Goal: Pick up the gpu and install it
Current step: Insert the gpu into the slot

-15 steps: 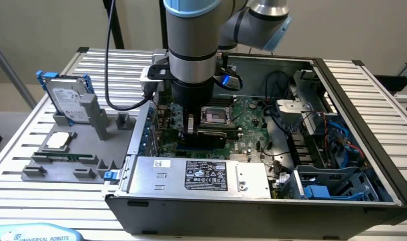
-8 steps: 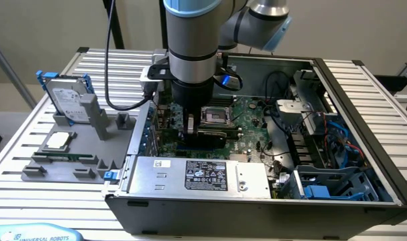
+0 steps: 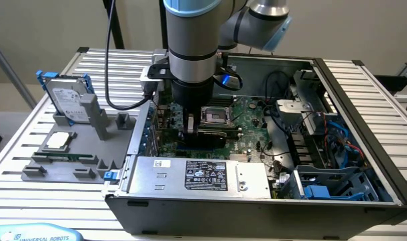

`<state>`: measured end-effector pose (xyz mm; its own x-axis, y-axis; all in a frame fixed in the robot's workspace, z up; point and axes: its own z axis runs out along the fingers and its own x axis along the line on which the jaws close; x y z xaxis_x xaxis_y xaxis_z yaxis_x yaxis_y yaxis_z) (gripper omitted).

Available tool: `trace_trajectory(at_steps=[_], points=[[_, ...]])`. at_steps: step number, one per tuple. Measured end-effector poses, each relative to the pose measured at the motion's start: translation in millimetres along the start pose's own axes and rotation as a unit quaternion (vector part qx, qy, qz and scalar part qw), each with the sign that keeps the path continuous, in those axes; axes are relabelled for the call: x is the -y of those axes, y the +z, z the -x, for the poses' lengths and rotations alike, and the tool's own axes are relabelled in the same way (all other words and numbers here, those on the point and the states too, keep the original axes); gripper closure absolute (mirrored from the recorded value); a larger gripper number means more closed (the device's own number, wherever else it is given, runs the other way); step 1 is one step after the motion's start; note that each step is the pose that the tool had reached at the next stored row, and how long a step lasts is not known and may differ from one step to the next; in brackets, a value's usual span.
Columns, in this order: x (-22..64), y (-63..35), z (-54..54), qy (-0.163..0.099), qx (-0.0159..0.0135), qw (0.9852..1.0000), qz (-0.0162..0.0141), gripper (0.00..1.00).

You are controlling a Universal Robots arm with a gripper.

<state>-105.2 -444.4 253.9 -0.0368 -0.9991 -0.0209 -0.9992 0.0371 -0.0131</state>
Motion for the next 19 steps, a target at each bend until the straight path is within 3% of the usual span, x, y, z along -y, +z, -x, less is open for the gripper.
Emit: trace_trajectory(at_steps=[19], points=[[0.0, 1.7, 0.2, 0.000, 0.0000, 1.0000, -0.0007, 0.73]])
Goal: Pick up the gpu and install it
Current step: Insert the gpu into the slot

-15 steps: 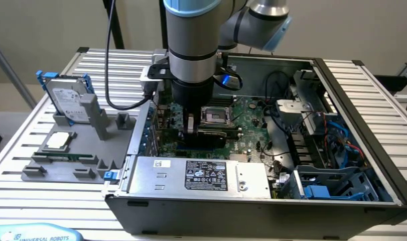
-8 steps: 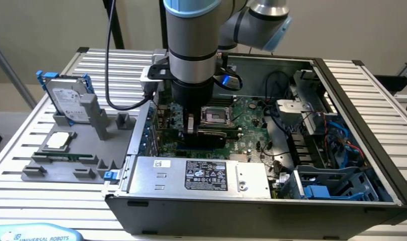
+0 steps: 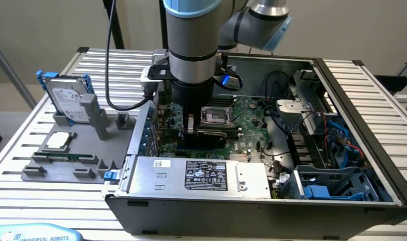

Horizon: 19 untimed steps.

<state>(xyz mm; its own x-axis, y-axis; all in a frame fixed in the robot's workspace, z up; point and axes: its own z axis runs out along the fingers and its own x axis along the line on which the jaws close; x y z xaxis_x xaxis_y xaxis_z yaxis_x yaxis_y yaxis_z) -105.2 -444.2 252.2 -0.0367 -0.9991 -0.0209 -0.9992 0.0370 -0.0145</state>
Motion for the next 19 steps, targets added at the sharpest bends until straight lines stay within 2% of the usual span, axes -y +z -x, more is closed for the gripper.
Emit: trace_trajectory(at_steps=[19], points=[[-0.1, 3.3, 1.3, 0.000, 0.0002, 1.0000, -0.0001, 0.73]])
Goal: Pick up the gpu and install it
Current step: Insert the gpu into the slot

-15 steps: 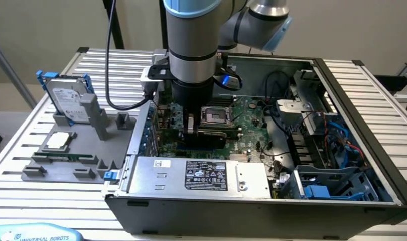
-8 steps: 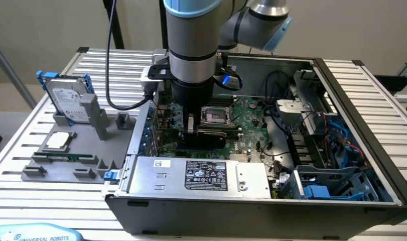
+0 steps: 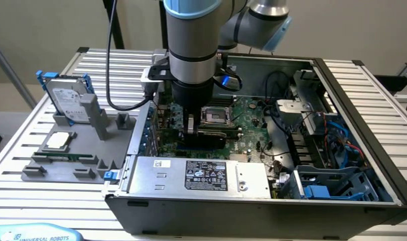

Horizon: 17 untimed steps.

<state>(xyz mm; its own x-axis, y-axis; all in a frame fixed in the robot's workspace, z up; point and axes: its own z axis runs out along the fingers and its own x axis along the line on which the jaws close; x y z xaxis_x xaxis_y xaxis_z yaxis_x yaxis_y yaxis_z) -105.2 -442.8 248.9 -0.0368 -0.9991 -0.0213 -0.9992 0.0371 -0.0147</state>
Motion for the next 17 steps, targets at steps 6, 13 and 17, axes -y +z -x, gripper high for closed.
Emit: trace_trajectory(at_steps=[6, 13, 17], points=[[-0.1, 1.6, 0.0, 0.000, -0.0003, 1.0000, 0.0001, 0.73], [-2.3, 2.2, -0.1, 0.000, -0.0009, 1.0000, -0.0016, 0.73], [-2.6, 2.1, -0.2, 0.000, -0.0013, 1.0000, -0.0020, 0.73]])
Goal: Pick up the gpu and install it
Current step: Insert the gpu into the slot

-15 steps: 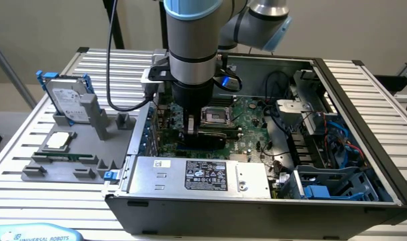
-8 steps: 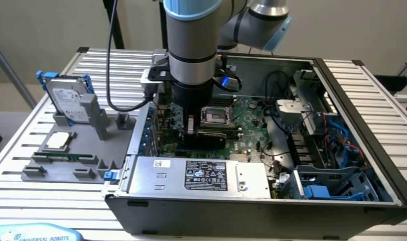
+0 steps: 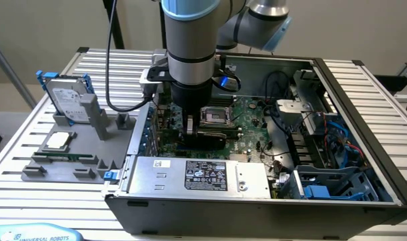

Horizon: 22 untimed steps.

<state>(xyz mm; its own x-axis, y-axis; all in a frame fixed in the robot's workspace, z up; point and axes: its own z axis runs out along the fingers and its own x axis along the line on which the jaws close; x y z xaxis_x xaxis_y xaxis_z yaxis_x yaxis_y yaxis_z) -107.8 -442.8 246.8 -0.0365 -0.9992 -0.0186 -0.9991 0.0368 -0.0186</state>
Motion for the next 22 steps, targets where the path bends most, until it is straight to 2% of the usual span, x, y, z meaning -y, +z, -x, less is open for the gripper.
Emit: trace_trajectory(at_steps=[3, 4, 5, 7, 8, 9, 12, 22], points=[[0.0, 0.0, 0.0, 0.000, 0.0000, 1.0000, 0.0001, 0.73], [-0.9, 0.4, 0.3, 0.001, 0.0015, 1.0000, 0.0017, 0.73], [-1.0, 0.4, 0.3, 0.001, 0.0017, 1.0000, 0.0020, 0.73], [-0.6, 0.0, 0.3, 0.000, 0.0012, 1.0000, 0.0021, 0.60], [-0.6, -0.1, 0.3, 0.000, 0.0011, 1.0000, 0.0021, 0.60], [-0.6, -0.3, 0.3, 0.000, 0.0013, 1.0000, 0.0021, 0.53], [-0.6, -3.3, 0.4, 0.000, 0.0011, 1.0000, 0.0022, 0.53], [-0.2, -26.1, 1.9, 0.000, 0.0012, 1.0000, 0.0021, 0.53]])
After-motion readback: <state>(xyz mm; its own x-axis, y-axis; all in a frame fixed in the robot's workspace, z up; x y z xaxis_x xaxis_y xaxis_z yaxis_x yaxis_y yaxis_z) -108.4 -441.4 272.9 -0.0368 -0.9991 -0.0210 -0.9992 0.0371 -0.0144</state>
